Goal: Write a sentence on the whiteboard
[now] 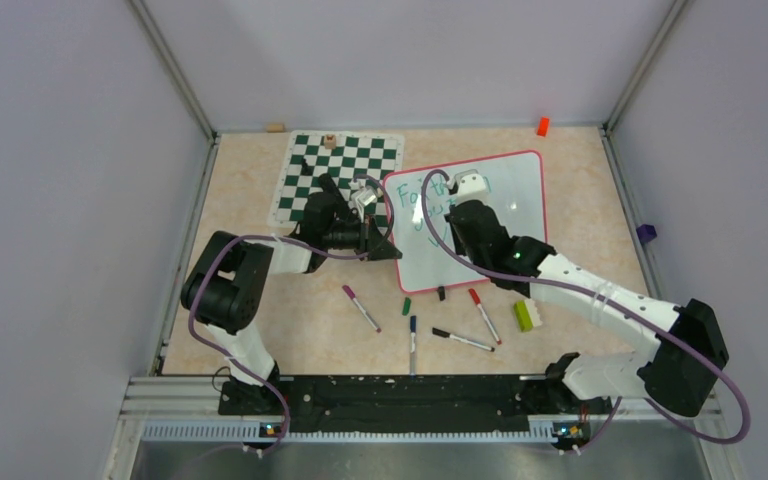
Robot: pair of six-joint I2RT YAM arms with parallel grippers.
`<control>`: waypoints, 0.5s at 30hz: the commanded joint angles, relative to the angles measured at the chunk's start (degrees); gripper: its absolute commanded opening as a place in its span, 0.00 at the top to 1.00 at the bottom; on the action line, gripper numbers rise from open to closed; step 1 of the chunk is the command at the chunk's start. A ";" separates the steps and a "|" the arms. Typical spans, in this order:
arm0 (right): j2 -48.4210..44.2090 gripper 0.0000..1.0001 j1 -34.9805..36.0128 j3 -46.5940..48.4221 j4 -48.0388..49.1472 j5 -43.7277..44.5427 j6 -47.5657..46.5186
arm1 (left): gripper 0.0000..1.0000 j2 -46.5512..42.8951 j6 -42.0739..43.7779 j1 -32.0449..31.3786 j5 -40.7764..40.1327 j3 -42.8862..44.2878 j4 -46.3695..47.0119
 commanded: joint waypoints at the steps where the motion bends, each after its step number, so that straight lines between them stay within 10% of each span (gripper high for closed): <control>1: -0.21 1.00 -1.27 1.96 1.34 -0.85 0.50 | 1.00 -1.39 0.99 -0.27 -0.85 -0.54 0.06; 15: -0.62 1.00 -1.28 1.89 0.68 1.46 0.39 | 1.00 -1.39 0.99 -0.31 -0.83 -0.50 0.07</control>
